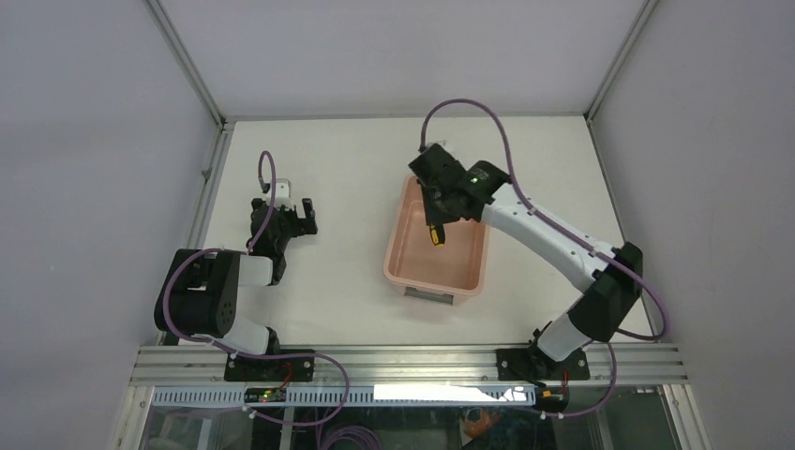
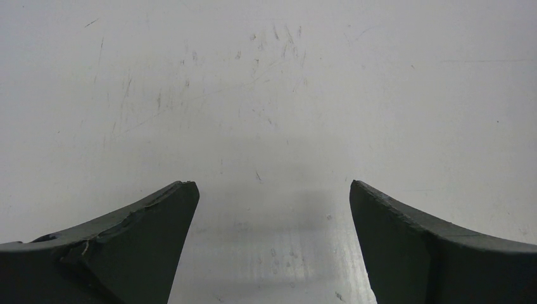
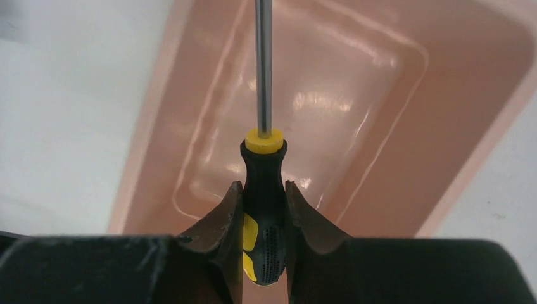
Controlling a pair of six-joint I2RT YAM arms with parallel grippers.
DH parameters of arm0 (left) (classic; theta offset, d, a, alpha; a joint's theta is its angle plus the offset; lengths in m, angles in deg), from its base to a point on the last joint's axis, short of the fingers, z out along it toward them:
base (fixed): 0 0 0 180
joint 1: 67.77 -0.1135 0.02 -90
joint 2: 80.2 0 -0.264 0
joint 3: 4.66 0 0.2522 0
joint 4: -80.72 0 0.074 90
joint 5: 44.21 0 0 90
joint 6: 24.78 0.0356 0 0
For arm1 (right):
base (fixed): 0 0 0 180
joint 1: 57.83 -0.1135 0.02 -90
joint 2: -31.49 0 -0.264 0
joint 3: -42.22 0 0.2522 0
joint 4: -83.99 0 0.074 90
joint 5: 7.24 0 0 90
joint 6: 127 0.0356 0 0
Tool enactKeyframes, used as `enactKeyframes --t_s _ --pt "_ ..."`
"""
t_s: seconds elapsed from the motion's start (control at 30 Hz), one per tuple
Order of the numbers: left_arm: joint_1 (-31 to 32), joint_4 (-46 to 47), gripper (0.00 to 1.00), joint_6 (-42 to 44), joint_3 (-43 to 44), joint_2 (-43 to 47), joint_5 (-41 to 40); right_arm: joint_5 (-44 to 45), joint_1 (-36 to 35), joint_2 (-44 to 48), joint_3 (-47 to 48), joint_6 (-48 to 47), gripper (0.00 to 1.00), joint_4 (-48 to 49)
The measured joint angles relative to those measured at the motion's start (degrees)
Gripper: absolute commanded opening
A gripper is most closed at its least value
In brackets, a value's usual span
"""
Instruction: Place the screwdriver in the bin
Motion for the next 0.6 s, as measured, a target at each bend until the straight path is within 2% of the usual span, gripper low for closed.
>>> enactKeyframes --t_s 0.17,0.33,0.53,0.6 --pt "0.0 0.0 0.99 0.0 0.0 0.0 0.0 -2.0 -1.8 -5.5 -12.9 3.1 0.00 3.3" --pt "0.0 0.0 0.99 0.0 0.0 0.0 0.0 -2.1 -1.8 -8.2 -20.5 5.6 0.00 6.5" --pt "0.0 0.0 0.99 0.0 0.0 0.0 0.0 -2.0 -1.8 -13.8 -23.7 7.4 0.01 12.3" --pt "0.0 0.0 0.99 0.0 0.0 0.0 0.0 -1.7 -1.7 -16.0 -23.3 7.9 0.07 12.5"
